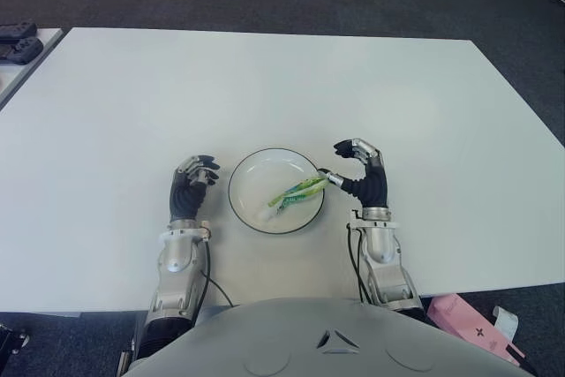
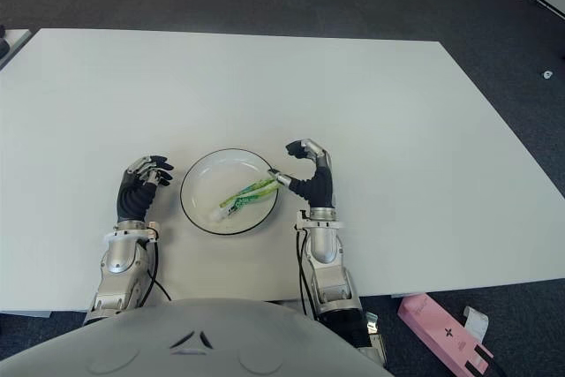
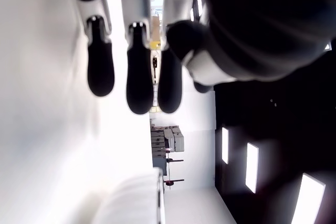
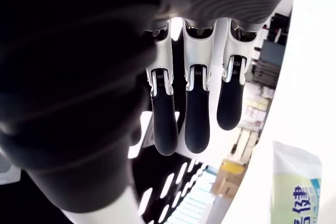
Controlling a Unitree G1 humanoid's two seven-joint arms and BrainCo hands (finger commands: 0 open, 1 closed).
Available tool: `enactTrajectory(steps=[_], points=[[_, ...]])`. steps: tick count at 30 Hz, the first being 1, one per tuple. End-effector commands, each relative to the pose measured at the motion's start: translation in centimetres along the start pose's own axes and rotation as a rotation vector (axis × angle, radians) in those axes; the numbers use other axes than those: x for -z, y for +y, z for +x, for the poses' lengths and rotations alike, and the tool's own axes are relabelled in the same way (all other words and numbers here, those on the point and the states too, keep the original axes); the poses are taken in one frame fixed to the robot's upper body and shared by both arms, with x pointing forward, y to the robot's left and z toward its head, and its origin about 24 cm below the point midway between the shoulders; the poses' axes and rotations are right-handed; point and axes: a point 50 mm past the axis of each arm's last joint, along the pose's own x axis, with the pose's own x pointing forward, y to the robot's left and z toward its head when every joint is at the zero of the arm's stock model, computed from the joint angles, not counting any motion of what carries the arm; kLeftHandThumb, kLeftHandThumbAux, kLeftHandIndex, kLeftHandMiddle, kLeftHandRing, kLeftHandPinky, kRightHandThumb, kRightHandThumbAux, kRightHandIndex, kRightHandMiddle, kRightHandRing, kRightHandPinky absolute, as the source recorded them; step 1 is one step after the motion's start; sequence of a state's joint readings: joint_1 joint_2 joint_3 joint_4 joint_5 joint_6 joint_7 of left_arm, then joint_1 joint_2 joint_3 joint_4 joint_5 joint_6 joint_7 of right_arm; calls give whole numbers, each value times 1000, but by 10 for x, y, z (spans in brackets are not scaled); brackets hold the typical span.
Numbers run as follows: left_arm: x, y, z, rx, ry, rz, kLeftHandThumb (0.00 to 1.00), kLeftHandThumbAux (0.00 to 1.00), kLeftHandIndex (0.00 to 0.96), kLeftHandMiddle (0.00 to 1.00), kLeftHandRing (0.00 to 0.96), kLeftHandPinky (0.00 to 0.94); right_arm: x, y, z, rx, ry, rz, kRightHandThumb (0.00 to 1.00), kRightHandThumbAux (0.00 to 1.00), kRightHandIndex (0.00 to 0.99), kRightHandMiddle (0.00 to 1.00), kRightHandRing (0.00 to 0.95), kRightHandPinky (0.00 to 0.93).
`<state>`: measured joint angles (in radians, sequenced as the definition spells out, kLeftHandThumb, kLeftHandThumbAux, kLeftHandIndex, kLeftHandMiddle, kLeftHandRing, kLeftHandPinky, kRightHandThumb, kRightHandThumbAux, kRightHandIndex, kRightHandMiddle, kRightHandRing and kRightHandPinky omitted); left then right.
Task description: Put the toothpaste on the table into the plate.
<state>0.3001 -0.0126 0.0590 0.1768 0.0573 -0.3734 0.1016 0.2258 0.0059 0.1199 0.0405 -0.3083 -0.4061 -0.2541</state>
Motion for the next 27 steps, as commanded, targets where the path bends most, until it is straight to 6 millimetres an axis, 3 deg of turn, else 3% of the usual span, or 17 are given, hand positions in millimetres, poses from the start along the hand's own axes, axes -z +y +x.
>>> enactTrajectory(steps=[1, 7, 12, 19, 27], points=[[12, -1, -5, 8, 71, -1, 834, 679, 409, 482, 552, 535, 7, -2, -2, 38, 79, 16, 616, 764, 430, 464, 447, 433], [12, -1, -5, 7, 70, 2, 835, 678, 409, 484, 550, 532, 16, -5, -4, 52, 129, 7, 684, 739, 426, 473, 458, 451], [12, -1, -5, 10, 65, 0, 835, 679, 406, 486, 551, 534, 27, -5, -5, 56, 173, 11, 691, 737, 427, 484, 474, 487], [12, -1, -5, 10, 65, 2, 834, 679, 409, 483, 549, 534, 33, -4, -6, 66, 195, 30, 695, 735, 429, 494, 471, 456], [11, -1, -5, 6, 73, -1, 833, 679, 407, 484, 557, 541, 45, -3, -10, 91, 224, 52, 697, 734, 428, 498, 487, 507]])
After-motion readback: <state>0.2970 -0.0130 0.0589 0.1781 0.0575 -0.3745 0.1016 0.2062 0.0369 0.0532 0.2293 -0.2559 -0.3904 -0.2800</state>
